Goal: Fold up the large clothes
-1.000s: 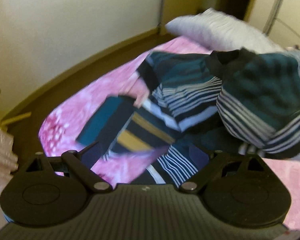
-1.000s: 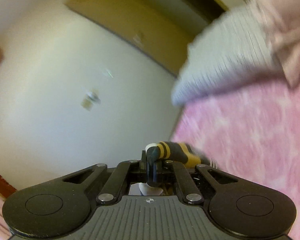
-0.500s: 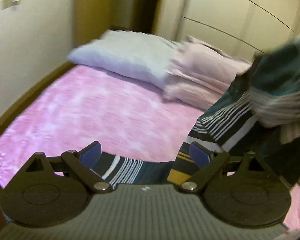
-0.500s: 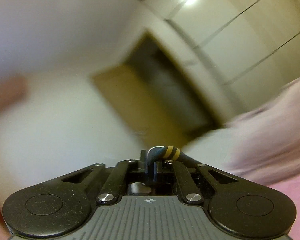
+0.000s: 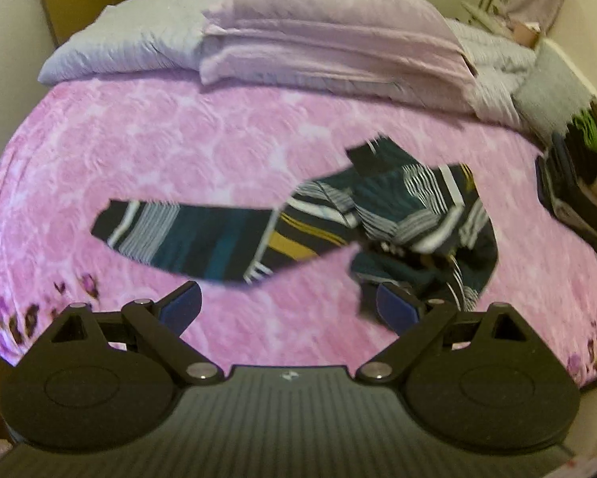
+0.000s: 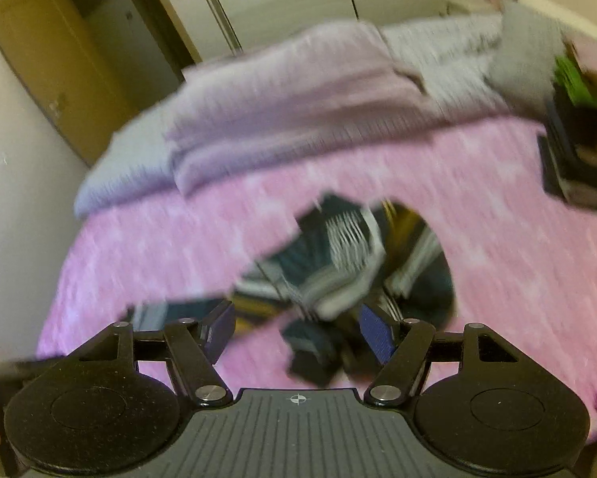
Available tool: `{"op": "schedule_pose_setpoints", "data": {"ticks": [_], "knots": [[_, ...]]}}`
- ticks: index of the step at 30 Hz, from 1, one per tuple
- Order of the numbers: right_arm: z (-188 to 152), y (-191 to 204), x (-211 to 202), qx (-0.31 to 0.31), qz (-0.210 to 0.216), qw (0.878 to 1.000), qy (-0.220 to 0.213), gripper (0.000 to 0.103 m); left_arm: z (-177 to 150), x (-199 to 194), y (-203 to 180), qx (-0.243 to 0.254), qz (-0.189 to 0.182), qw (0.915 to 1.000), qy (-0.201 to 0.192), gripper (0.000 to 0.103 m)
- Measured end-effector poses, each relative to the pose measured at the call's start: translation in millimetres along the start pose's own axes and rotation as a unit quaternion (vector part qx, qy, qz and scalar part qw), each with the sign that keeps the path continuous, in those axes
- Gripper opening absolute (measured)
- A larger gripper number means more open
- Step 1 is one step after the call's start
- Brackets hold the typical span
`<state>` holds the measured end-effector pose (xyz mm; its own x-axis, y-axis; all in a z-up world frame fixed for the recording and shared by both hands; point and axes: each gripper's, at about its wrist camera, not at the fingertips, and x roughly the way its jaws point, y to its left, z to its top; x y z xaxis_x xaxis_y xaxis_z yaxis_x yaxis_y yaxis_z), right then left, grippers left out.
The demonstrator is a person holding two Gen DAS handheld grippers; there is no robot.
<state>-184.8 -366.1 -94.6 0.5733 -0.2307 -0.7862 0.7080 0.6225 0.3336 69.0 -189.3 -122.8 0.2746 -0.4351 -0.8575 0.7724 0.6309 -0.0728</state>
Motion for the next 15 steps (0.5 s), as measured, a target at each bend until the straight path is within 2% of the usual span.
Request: {"op": "schedule_pose_setpoints", "data": {"ticks": [6,15], "knots": [[-28.7,-30.8,4.9,-0.017,0.009,0.999,0.043,0.066,-27.0,-8.9,-40.1,0.01,0.006,0.9998,0.013,0.093],[-38.7,-40.9,-0.2,-0.028,0.029,0.998,0.05,0.066,-45.7,-24.7,-66.5,0.024,0.017,0.9994,0.018,0.093]]}}
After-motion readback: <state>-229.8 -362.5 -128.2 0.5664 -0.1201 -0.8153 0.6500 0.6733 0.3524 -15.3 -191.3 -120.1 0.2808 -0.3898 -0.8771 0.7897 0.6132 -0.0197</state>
